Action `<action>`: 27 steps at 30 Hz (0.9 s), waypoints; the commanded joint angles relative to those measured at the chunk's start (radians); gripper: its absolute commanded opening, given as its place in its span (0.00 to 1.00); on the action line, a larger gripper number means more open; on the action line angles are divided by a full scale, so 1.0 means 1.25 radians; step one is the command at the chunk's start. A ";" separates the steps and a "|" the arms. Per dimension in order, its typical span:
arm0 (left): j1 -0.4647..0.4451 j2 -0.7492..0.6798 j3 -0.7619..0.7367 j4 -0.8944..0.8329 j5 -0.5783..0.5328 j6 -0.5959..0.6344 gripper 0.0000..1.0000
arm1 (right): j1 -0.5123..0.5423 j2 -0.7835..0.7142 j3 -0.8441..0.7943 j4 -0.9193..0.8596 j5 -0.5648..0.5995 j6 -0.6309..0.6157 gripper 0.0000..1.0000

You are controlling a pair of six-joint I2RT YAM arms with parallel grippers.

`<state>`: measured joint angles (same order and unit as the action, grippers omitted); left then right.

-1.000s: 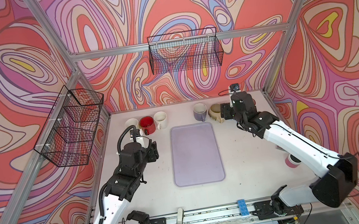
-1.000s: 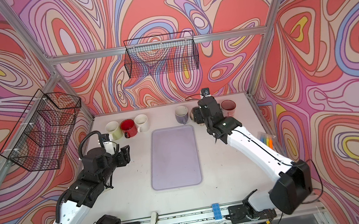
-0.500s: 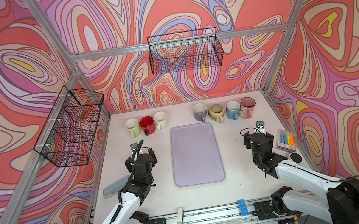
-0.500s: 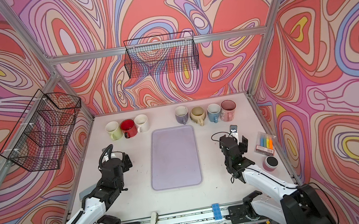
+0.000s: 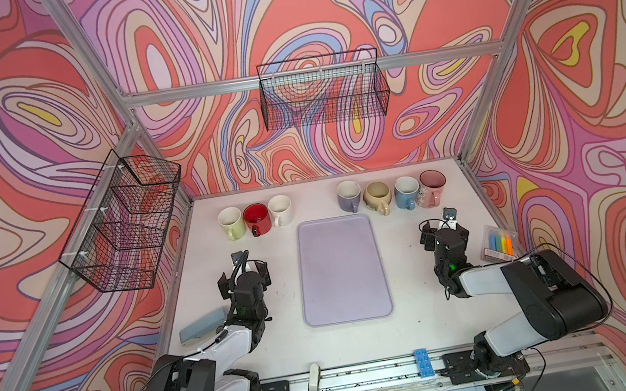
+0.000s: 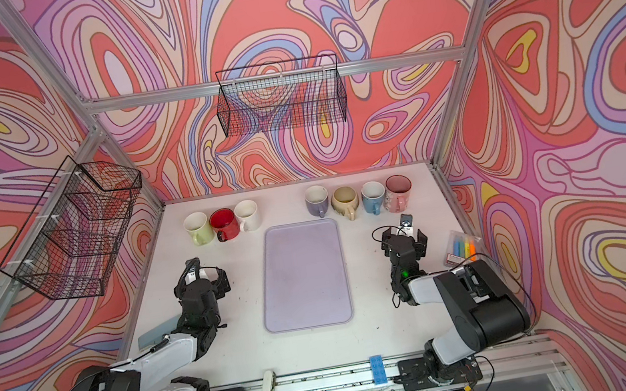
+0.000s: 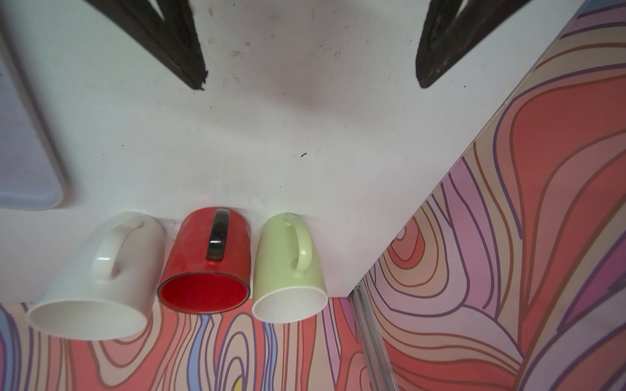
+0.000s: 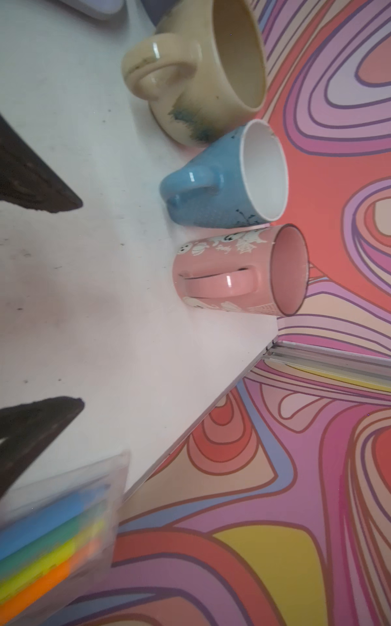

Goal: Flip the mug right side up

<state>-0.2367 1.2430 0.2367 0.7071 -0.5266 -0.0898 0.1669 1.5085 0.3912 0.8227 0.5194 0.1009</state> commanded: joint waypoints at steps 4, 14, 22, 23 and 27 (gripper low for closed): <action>0.045 0.050 0.074 0.000 0.119 -0.032 0.98 | -0.064 0.004 0.006 0.029 -0.138 -0.009 0.87; 0.050 0.061 0.092 -0.019 0.149 -0.001 0.97 | -0.112 0.048 0.003 0.119 -0.194 -0.020 0.86; 0.085 0.097 0.050 0.138 0.136 0.073 0.99 | -0.144 0.121 0.021 0.139 -0.281 -0.008 0.84; 0.100 0.123 0.053 0.159 0.154 0.068 0.99 | -0.144 0.132 0.018 0.154 -0.294 -0.013 0.84; 0.130 0.224 0.069 0.217 0.209 0.054 0.99 | -0.145 0.160 0.018 0.181 -0.324 -0.024 0.84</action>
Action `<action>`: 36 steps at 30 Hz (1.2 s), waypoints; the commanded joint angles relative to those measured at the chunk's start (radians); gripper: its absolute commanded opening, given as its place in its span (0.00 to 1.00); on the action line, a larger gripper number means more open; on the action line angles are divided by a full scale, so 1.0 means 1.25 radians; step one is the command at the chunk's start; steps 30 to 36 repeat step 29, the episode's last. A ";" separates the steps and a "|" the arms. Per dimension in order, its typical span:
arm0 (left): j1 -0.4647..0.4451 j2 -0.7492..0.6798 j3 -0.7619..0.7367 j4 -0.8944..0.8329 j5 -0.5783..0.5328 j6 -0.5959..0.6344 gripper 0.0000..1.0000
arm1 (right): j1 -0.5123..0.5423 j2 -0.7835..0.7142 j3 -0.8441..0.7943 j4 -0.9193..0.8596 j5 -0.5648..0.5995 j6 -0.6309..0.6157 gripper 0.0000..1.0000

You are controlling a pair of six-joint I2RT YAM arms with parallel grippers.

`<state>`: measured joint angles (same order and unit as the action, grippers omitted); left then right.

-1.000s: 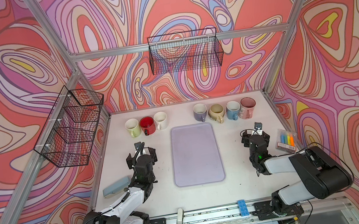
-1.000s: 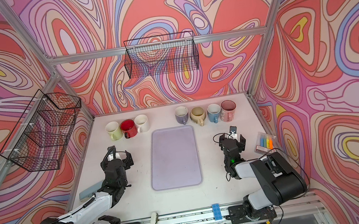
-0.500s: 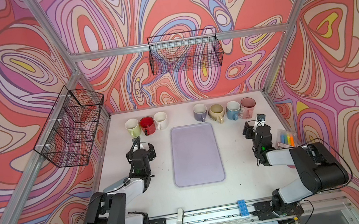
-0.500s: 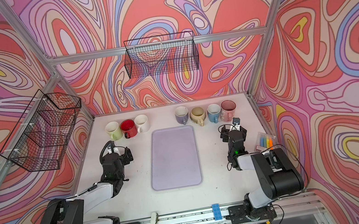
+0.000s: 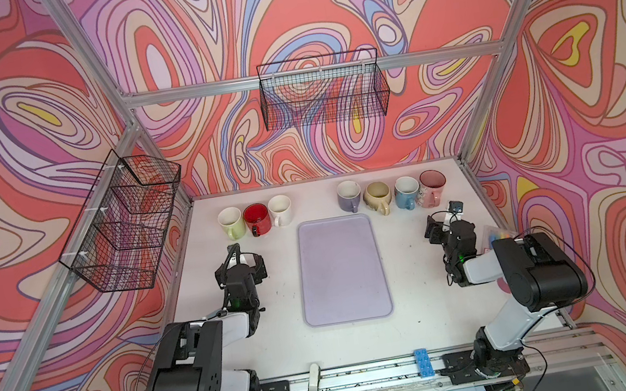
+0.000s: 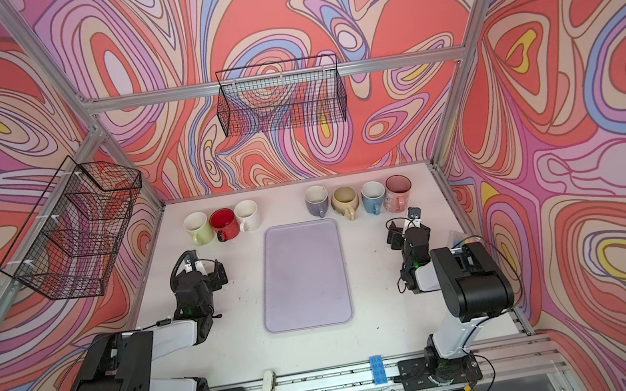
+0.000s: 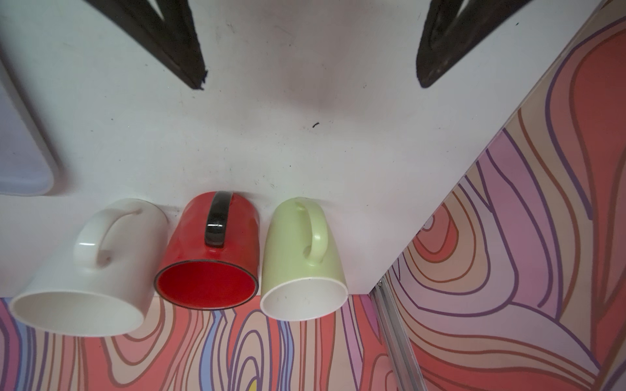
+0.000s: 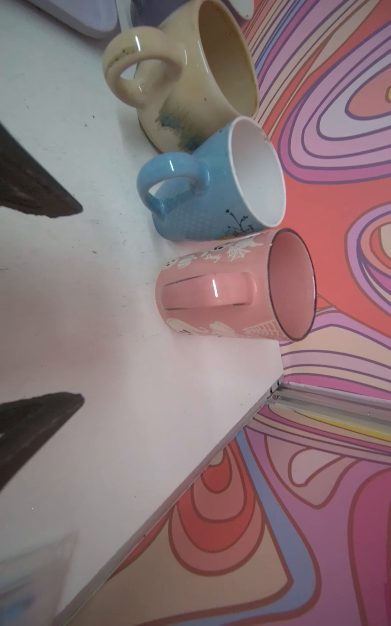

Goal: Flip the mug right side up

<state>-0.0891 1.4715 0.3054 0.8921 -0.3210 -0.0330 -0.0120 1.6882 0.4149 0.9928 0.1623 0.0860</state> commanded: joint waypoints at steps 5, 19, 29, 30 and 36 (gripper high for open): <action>0.029 0.053 0.048 0.015 0.078 -0.001 0.99 | -0.001 0.022 -0.002 0.056 -0.048 -0.016 0.85; 0.037 0.058 0.047 0.021 0.090 -0.005 1.00 | -0.001 0.023 0.024 0.009 -0.040 -0.017 0.98; 0.037 0.060 0.048 0.021 0.090 -0.005 1.00 | -0.001 0.023 0.023 0.007 -0.030 -0.015 0.98; 0.037 0.060 0.048 0.021 0.090 -0.005 1.00 | -0.001 0.023 0.023 0.007 -0.030 -0.015 0.98; 0.037 0.060 0.048 0.021 0.090 -0.005 1.00 | -0.001 0.023 0.023 0.007 -0.030 -0.015 0.98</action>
